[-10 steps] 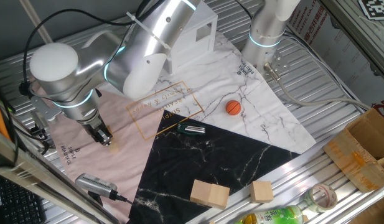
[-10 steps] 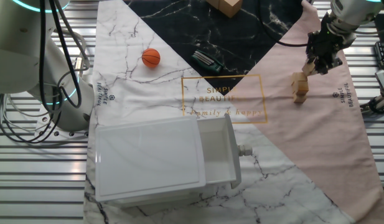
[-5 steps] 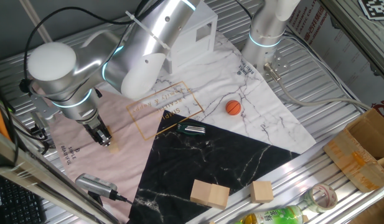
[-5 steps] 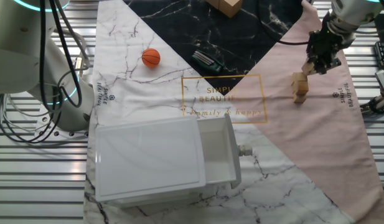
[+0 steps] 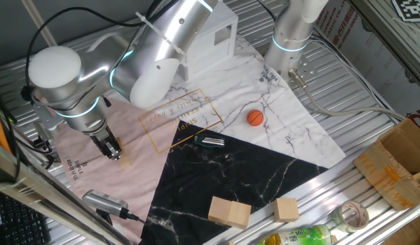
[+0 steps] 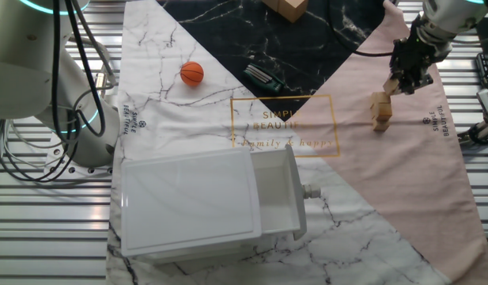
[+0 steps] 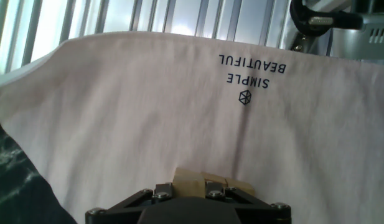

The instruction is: Stack the blocks into a pyramid shape

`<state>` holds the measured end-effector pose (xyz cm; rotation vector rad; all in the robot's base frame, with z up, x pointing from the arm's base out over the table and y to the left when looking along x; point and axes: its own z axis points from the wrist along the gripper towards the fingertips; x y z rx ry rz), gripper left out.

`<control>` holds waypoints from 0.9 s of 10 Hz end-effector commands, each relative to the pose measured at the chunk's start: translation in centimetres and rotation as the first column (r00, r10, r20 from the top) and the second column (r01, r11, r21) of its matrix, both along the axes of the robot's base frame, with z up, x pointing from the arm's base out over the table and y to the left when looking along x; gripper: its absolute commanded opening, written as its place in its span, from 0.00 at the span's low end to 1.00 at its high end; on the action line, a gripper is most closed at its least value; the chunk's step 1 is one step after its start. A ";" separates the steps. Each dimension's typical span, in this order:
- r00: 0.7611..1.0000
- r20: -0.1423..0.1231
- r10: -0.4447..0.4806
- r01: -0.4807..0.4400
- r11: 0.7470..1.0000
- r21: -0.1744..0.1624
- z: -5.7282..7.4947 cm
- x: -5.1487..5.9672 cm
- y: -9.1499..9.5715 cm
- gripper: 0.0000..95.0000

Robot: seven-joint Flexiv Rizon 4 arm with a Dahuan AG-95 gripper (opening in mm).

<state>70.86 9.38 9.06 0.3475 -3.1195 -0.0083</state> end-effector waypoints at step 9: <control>1.000 -0.013 -0.003 0.003 1.000 0.002 -0.1 0.0 -0.1 0.00</control>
